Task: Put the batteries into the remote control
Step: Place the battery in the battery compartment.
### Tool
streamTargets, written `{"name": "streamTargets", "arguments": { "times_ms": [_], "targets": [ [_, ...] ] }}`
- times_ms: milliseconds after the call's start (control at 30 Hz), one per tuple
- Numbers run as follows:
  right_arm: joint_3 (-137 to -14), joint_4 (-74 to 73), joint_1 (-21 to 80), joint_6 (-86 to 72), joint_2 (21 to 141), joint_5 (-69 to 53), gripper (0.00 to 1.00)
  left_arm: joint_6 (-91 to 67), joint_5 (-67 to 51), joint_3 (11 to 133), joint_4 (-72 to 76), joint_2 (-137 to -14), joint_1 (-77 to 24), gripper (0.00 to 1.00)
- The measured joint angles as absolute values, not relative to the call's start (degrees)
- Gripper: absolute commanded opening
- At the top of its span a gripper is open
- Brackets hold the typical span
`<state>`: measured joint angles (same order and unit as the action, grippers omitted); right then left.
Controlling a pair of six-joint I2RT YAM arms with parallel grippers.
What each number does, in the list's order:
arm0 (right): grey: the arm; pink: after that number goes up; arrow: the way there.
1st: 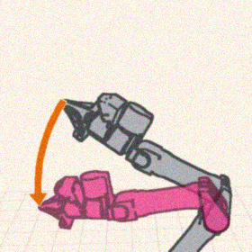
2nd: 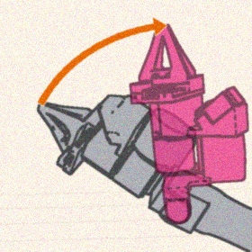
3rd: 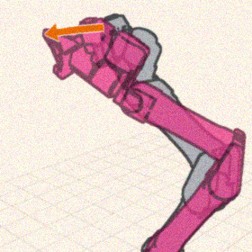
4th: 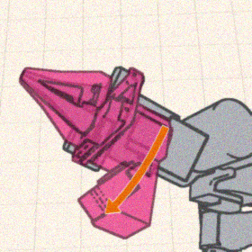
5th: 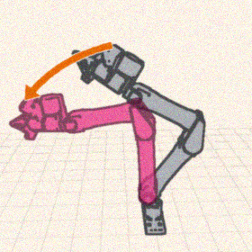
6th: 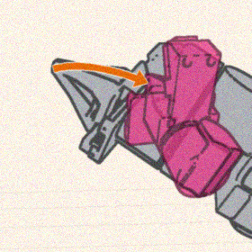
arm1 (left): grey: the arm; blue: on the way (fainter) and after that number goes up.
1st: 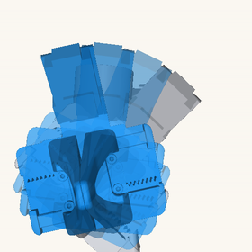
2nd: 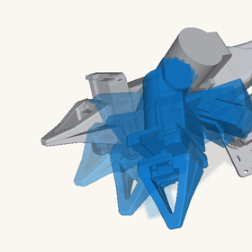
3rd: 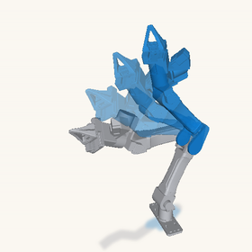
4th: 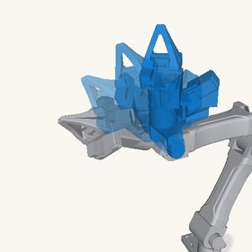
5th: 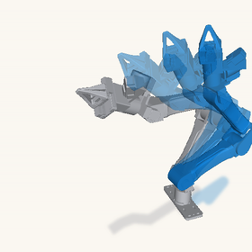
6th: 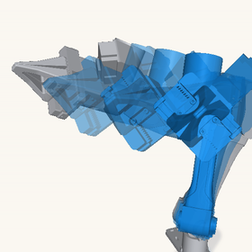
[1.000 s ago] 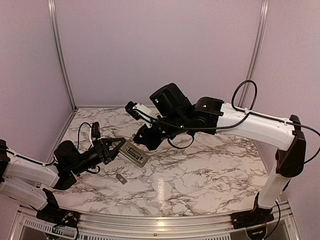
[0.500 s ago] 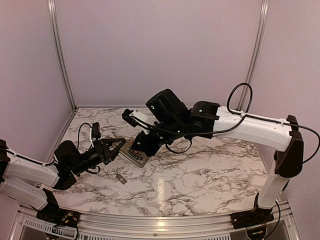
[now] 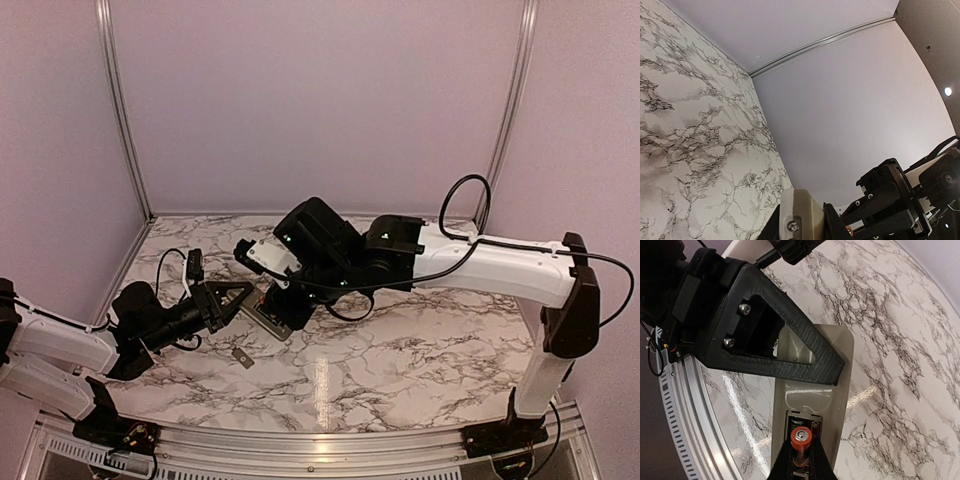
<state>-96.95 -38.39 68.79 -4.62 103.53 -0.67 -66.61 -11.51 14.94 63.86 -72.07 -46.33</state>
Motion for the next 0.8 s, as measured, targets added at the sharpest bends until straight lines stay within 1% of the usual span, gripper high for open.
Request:
{"name": "streamTargets", "arguments": {
  "times_ms": [300, 333, 500, 533, 800],
  "targets": [
    [-97.6, -41.0, 70.1, -2.7, 104.7, 5.0, 0.05, -66.6, -11.4, 14.9, 62.7, -72.1, -46.3, 0.00],
    [-97.6, -41.1, 70.3, -2.7, 104.7, 5.2, 0.08, -66.6, -11.4, 14.9, 62.7, -72.1, -46.3, 0.00],
    [-97.6, -41.3, 70.5, -2.4, 104.7, 5.7, 0.34, -66.6, -11.3, 14.9, 62.7, -72.1, -46.3, 0.00],
    [-97.6, -41.4, 70.5, -2.3, 104.7, 5.7, 0.37, -66.6, -11.4, 14.9, 62.7, -72.1, -46.2, 0.00],
    [-97.6, -41.6, 70.4, -3.1, 104.1, 5.0, 0.49, -66.6, -11.6, 15.3, 63.2, -72.1, -46.2, 0.00]
  ]
}}
